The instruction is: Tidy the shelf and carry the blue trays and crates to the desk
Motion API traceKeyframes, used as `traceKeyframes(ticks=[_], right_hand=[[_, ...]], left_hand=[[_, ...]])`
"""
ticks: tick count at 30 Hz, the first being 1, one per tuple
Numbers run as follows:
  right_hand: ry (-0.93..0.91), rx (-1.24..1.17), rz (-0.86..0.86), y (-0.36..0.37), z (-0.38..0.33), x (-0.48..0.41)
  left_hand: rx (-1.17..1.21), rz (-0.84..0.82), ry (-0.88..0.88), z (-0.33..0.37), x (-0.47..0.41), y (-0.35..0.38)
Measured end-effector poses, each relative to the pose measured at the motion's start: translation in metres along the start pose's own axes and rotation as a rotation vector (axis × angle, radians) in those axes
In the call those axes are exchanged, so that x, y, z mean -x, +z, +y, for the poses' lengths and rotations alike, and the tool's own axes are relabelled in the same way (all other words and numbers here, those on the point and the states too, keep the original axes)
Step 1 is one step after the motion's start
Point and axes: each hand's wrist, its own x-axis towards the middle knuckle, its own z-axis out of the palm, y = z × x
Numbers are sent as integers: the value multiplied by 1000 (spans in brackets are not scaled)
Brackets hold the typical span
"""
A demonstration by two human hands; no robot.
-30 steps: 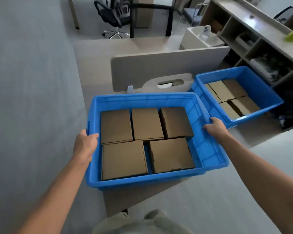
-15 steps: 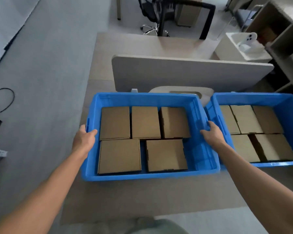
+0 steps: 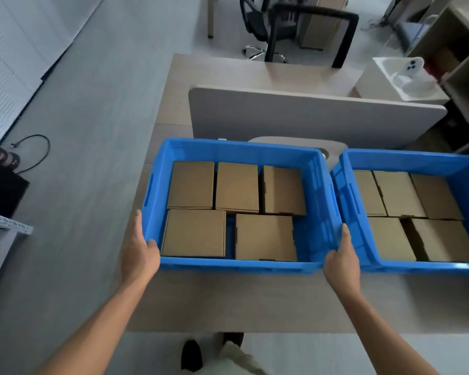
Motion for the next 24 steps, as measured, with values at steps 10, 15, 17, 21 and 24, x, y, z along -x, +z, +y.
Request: traceKeyframes(ticks=[10, 15, 17, 21, 24], right_hand=[[51, -115, 60, 5, -10, -2], [66, -111, 41, 3, -12, -3], [56, -95, 40, 3, -11, -4], [23, -78, 42, 3, -7, -2], [81, -164, 17, -1, -3, 13]], left_hand=[[10, 29, 52, 16, -4, -3], [11, 28, 40, 21, 0, -4], [2, 19, 37, 22, 3, -5], [17, -7, 0, 19, 6, -5], [72, 23, 17, 11, 23, -4]])
